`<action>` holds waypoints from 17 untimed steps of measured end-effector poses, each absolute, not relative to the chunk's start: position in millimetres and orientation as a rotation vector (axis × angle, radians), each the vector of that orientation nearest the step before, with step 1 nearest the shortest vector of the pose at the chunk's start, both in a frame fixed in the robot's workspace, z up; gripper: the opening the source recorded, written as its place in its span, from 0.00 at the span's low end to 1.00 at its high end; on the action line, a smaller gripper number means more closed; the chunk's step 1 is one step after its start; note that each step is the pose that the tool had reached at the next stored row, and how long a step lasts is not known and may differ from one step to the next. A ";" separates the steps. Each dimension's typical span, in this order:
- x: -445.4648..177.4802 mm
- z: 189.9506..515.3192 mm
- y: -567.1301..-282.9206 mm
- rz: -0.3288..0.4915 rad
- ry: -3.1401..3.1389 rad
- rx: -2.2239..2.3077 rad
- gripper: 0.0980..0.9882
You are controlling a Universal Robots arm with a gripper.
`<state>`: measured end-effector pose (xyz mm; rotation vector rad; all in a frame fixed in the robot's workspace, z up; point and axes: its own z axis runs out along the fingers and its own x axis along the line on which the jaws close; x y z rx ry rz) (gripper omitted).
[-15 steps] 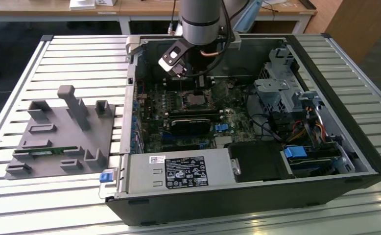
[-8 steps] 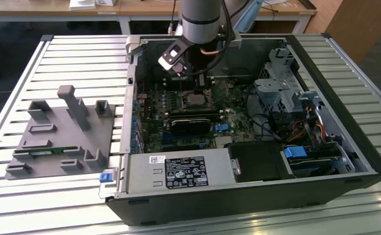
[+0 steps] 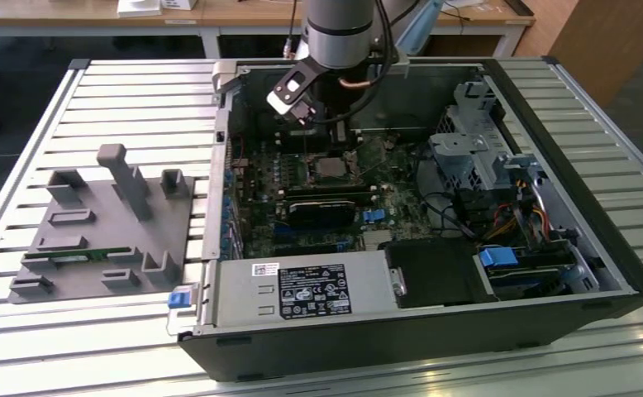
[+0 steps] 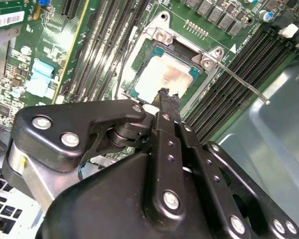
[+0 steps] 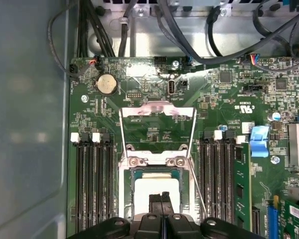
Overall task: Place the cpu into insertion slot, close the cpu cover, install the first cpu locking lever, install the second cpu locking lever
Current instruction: 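Close the cpu cover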
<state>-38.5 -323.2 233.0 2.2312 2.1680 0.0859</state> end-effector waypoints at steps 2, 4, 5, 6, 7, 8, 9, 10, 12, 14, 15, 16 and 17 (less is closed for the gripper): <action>-38.5 234.1 -325.8 0.086 2.168 2.232 0.02; -38.5 235.3 -327.6 0.086 2.168 2.232 0.02; -38.5 236.4 -328.2 0.086 2.168 2.232 0.02; -38.6 238.1 -328.4 0.086 2.168 2.232 0.02; -38.6 240.3 -328.4 0.086 2.168 2.232 0.02; -38.6 242.3 -328.5 0.086 2.168 2.232 0.02; -38.5 243.5 -328.6 0.086 2.168 2.232 0.02; -38.5 243.6 -328.7 0.086 2.168 2.232 0.02; -38.5 243.6 -328.8 0.086 2.168 2.232 0.02; -38.5 243.7 -328.9 0.086 2.168 2.232 0.02; -38.5 243.7 -329.1 0.086 2.168 2.232 0.02; -38.4 243.8 -329.5 0.086 2.169 2.232 0.02; -38.2 243.7 -329.7 0.086 2.168 2.232 0.02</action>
